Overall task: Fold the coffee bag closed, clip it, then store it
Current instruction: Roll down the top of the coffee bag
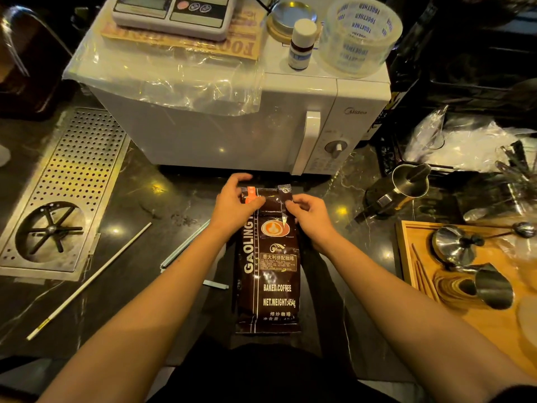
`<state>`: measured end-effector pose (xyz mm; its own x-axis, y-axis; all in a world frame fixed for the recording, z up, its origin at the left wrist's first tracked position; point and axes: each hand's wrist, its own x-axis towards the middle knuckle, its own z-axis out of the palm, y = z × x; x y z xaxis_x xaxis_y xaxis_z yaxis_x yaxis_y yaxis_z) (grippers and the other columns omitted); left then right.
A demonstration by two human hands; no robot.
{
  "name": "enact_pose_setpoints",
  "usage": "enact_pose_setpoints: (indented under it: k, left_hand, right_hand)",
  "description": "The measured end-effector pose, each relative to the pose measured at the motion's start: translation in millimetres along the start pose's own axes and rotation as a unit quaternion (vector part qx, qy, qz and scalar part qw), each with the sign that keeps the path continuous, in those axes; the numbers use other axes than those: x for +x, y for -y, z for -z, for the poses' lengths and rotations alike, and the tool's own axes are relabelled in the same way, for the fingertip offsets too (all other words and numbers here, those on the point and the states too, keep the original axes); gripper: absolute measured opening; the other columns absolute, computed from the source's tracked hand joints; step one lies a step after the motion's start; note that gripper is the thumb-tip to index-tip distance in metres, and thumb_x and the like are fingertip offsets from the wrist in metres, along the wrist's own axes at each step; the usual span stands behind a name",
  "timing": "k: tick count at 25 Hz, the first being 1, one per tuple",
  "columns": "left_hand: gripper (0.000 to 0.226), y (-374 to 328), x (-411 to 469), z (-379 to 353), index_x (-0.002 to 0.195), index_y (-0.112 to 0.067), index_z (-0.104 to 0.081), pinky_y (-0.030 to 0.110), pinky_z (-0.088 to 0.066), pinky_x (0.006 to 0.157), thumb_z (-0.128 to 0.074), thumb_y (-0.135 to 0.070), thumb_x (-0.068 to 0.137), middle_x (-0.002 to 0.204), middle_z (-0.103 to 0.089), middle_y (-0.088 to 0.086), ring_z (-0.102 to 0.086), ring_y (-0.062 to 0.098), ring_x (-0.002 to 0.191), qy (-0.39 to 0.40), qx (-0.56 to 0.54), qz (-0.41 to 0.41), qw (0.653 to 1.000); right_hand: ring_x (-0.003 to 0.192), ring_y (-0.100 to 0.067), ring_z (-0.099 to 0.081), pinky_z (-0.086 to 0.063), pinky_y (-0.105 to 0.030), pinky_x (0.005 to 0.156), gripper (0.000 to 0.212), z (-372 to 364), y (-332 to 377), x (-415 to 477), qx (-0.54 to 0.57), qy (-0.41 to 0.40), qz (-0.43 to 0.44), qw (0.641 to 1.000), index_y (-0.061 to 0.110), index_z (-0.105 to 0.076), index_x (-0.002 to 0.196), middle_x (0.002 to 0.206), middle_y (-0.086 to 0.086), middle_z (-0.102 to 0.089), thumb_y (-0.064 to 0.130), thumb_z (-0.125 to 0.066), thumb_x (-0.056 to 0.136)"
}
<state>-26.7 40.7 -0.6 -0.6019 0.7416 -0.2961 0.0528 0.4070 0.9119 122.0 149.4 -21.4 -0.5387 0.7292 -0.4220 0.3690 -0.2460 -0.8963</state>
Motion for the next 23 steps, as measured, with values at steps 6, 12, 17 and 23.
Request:
enact_pose_setpoints:
  k: [6,12,17,23]
  left_hand:
    - [0.033,-31,45,-5,0.12,-0.019,-0.065,0.038,-0.054,0.084,-0.061,-0.037,0.093,0.114,-0.069,0.004,-0.064,0.021,0.105,0.181,0.358,-0.097,0.911]
    - [0.013,-31,68,-14,0.094,-0.021,-0.068,0.02,-0.044,0.062,-0.06,-0.032,0.094,0.092,-0.069,0.001,-0.062,0.007,0.082,0.197,0.288,-0.068,0.935]
    - [0.017,-24,71,-17,0.1,-0.022,-0.065,0.039,-0.057,0.078,-0.061,-0.036,0.093,0.089,-0.068,0.0,-0.064,0.014,0.084,0.201,0.306,-0.086,0.927]
    - [0.011,-22,74,-14,0.091,-0.031,-0.06,0.04,-0.054,0.077,-0.062,-0.041,0.091,0.085,-0.06,-0.01,-0.062,0.016,0.087,0.201,0.335,-0.136,0.91]
  right_hand:
    - [0.082,-0.025,-0.069,-0.058,-0.037,0.074,0.017,-7,-1,-2,0.067,-0.011,-0.024,0.997,0.005,-0.066,0.109,0.094,-0.017,-0.07,0.004,-0.054,0.097]
    - [0.084,-0.025,-0.07,-0.059,-0.038,0.076,0.02,-10,0,4,0.093,-0.032,-0.053,0.994,0.004,-0.067,0.111,0.097,-0.017,-0.072,0.004,-0.056,0.095]
    - [0.075,-0.023,-0.07,-0.059,-0.036,0.07,0.009,-11,5,10,0.077,-0.009,-0.064,0.995,0.008,-0.069,0.095,0.087,-0.013,-0.072,0.01,-0.06,0.095]
    - [0.077,-0.026,-0.069,-0.058,-0.035,0.068,0.007,-1,17,18,0.03,0.02,-0.094,0.995,0.01,-0.068,0.087,0.084,-0.012,-0.07,0.004,-0.066,0.09]
